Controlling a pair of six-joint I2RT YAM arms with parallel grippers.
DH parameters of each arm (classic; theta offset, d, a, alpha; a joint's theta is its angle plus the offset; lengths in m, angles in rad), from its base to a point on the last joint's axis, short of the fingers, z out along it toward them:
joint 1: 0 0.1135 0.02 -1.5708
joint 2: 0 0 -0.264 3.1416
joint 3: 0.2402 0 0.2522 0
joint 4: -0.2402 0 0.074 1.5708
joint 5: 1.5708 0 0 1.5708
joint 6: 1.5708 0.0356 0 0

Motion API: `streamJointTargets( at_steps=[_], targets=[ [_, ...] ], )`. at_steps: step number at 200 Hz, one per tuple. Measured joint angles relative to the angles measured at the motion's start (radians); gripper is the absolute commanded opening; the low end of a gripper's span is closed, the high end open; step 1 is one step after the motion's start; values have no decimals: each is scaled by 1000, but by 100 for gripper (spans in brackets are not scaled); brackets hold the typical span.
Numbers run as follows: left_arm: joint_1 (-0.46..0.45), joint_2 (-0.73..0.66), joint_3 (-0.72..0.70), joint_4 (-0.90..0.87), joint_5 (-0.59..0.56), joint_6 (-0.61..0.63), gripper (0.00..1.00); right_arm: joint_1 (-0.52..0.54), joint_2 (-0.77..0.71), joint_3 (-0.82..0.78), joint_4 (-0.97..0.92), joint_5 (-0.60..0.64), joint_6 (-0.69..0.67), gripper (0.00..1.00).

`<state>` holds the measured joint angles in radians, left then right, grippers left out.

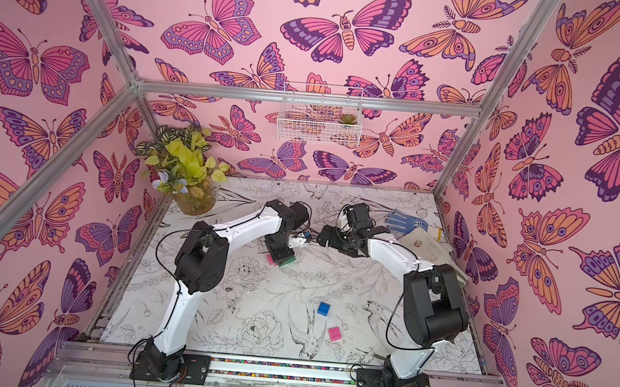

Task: Assemble the letter v with lego
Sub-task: Adjust the lego brick at the center of the board.

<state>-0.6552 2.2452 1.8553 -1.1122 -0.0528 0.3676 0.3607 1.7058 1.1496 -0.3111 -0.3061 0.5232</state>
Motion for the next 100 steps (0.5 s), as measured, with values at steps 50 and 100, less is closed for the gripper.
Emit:
streamJointTargets(
  at_steps=[50,100],
  targets=[
    [-7,0,-31,61,8,-13,51,0,0,0,-14,4,0,97],
    [-7,2,-31,72,24,49,33,0,0,0,-24,13,0,97]
  ],
)
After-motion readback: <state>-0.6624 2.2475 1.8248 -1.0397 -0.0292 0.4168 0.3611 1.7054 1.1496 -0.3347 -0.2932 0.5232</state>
